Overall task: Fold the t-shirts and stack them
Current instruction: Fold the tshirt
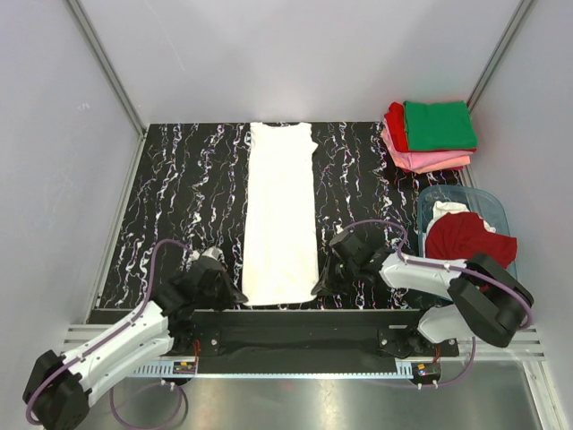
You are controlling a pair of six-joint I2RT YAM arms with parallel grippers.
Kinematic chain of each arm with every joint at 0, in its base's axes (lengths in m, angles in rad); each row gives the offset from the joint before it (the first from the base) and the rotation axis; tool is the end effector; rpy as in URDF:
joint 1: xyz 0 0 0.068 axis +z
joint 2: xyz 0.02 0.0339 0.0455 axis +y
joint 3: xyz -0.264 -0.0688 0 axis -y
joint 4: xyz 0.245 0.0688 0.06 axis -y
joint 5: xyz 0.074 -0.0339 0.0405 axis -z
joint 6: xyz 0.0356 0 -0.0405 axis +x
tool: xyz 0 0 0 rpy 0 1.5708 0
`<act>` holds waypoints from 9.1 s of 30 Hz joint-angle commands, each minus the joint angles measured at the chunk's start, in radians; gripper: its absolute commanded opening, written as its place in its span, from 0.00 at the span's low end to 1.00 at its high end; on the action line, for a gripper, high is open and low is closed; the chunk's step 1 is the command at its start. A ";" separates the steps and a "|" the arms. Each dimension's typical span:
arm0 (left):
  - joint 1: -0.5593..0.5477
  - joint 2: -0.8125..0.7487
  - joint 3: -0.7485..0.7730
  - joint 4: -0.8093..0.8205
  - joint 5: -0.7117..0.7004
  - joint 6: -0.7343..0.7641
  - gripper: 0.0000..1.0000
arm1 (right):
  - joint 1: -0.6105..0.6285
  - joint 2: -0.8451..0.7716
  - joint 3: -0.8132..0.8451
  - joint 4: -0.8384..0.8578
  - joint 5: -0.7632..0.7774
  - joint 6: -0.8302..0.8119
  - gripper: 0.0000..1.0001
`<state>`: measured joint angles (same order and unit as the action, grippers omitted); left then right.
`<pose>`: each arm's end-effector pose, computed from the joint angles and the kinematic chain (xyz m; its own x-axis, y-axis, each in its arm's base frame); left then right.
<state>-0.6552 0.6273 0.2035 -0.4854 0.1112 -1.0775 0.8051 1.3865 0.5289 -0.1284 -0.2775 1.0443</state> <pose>0.0939 -0.0771 0.1361 -0.8772 -0.4298 -0.2138 -0.2387 0.7769 -0.5826 0.1572 0.1776 0.1367 -0.9804 0.1799 -0.0799 0.0985 0.7998 0.5921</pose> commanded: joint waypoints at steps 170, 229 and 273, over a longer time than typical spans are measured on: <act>-0.187 0.459 0.185 0.197 -0.211 -0.022 0.08 | -0.291 -0.106 0.100 -0.255 -0.003 -0.294 0.73; -0.156 0.267 0.037 0.148 -0.208 -0.044 0.61 | -0.096 0.039 0.026 0.015 -0.011 -0.101 0.57; -0.333 0.046 0.581 -0.469 -0.330 0.007 0.00 | 0.154 -0.334 0.327 -0.503 0.305 -0.010 0.00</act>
<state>-0.9882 0.6155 0.6582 -0.8883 -0.1432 -1.1419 0.9581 1.0721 0.7361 -0.4995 -0.1040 1.0721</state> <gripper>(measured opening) 0.024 0.019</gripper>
